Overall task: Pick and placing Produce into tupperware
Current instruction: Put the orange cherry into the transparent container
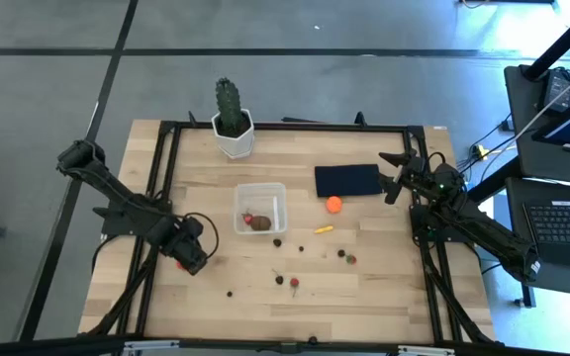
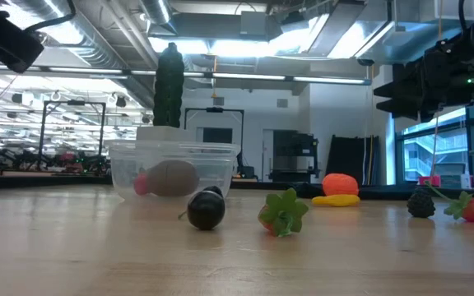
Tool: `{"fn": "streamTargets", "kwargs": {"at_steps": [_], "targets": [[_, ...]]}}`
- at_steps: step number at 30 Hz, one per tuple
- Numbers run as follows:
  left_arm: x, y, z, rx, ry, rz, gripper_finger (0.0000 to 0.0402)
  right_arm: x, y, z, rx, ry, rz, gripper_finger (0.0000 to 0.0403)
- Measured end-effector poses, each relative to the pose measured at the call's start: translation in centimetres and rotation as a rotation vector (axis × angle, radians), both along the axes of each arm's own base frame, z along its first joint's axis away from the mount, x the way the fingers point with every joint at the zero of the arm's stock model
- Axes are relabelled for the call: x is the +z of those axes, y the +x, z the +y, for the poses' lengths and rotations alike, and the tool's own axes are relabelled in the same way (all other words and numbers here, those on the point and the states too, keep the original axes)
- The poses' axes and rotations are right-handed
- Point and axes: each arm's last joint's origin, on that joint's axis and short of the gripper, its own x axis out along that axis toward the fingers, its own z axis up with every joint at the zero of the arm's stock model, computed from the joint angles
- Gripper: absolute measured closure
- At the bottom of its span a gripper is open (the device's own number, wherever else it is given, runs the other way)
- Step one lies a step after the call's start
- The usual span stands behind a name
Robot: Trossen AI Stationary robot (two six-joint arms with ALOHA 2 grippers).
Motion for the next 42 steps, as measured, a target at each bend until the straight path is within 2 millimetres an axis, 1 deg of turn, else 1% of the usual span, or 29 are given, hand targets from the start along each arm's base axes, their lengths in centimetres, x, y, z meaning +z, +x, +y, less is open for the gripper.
{"fn": "streamTargets", "kwargs": {"at_steps": [6, 11, 18, 25, 31, 35, 42], "targets": [[0.00, 0.04, 0.05, -0.060, 0.020, -0.019, 0.0123, 0.01, 0.00, 0.00, 0.000, 0.000, 0.000, 0.0063], [0.00, 0.32, 0.44, -0.169, 0.062, -0.048, 0.0124, 0.00, 0.00, 0.00, 0.000, -0.001, 0.001, 0.0063], [0.01, 0.62, 0.89, -0.115, 0.080, -0.057, 0.0124, 0.01, 0.00, 0.00, 0.000, -0.002, 0.001, 0.0063], [0.01, 0.64, 0.93, -0.113, 0.097, -0.067, 0.0124, 0.01, 0.00, 0.00, 0.000, -0.003, 0.002, 0.0063], [0.00, 0.49, 0.93, -0.195, 0.077, -0.040, 0.0124, 0.00, 0.00, 0.00, 0.000, -0.003, 0.002, 0.0063], [0.00, 0.53, 0.90, -0.077, 0.073, -0.042, 0.0124, 0.01, 0.00, 0.00, 0.000, -0.005, 0.003, 0.0063], [0.00, 0.45, 0.78, -0.042, 0.032, -0.016, 0.0118, 0.01, 0.00, 0.00, 0.000, -0.013, 0.007, 0.0063]]}}
